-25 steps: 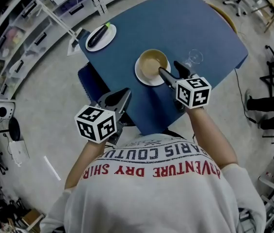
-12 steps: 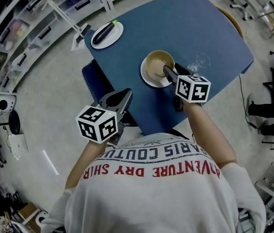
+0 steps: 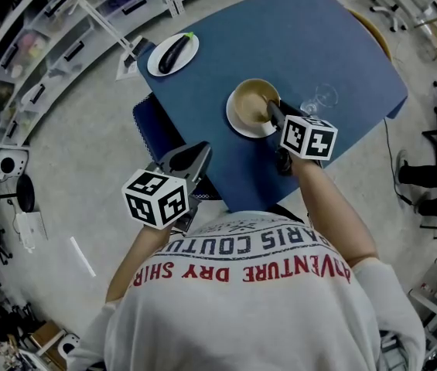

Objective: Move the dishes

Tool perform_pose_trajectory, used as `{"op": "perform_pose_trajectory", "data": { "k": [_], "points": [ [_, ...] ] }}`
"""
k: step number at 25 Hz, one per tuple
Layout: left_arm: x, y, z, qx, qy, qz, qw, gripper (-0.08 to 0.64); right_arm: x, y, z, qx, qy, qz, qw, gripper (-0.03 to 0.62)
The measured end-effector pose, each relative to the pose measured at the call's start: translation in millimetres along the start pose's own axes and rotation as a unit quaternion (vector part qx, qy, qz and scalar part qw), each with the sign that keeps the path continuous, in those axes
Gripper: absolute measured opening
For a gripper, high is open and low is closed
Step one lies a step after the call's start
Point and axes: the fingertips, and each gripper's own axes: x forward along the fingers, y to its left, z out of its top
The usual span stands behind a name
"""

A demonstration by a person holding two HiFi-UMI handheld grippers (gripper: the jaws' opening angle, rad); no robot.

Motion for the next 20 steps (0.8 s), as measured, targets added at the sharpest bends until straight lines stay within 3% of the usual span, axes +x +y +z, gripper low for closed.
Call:
{"op": "perform_pose_trajectory", "data": {
  "k": [7,20],
  "points": [
    [-4,-4,-2,0.0,-0.002,0.004,1.0,0.029,-4,-4,5,0.012,-0.006,-0.002,1.0,0.037],
    [-18,-9,-3,0.013,-0.005,-0.008,0.9999,0.029,-27,10,21,0.03,-0.036,0.001,0.999,0.032]
  ]
}}
